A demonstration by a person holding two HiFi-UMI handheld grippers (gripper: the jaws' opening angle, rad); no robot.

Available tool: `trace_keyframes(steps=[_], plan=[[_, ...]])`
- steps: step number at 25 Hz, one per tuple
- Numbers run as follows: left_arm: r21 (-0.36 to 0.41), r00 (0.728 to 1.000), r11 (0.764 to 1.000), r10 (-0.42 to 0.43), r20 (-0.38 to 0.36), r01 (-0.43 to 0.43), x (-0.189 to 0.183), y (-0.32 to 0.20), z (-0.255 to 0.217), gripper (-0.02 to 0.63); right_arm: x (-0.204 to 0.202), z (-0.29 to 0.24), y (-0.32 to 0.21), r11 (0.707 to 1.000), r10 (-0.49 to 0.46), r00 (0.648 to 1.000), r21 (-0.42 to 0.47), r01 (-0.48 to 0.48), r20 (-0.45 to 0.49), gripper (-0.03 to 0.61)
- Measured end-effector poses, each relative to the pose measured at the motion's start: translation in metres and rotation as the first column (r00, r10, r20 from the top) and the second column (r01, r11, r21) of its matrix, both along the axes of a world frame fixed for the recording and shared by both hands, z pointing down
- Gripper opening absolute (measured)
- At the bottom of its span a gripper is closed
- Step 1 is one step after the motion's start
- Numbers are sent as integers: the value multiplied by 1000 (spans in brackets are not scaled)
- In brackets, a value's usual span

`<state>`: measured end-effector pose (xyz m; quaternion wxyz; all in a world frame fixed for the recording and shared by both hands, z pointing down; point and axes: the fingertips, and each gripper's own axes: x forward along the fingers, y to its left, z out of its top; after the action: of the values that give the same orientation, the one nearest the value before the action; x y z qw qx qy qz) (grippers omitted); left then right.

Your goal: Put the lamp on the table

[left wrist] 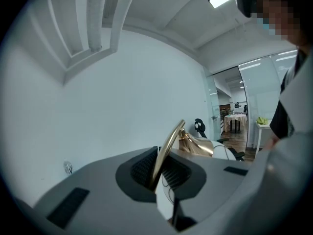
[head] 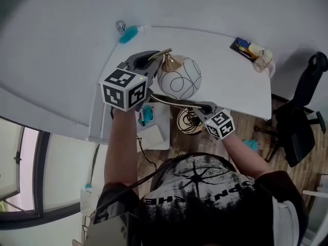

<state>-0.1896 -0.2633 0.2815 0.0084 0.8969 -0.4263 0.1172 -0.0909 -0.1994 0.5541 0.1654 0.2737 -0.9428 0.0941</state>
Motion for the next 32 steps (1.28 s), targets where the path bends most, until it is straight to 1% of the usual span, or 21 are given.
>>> trace_keyframes(steps=[5,12,17,21,32], plan=[[11,999,999,32,1,-32,-16,-25,1,18,-18,3,-24,999,36,999,3,-36,-4,17],[9,999,999,39,3,-39,-19,-41,12,18,-22,13,-39,999,45,999,-4,-45,-9,17],[-21,999,999,34,-5,-35,-33,-91,17,18,-33,16,-82,998,46,999,-30,-47,-18,17],[-37,1000,999,24,-6,-24,-37,-119,25,18,-36,23,-111,998,38,999,-42,-39,-19,17],[-46,1000,999,19,9,-19,-27,-206,25,18,-30,25,-201,998,36,999,-47,-37,-13,17]])
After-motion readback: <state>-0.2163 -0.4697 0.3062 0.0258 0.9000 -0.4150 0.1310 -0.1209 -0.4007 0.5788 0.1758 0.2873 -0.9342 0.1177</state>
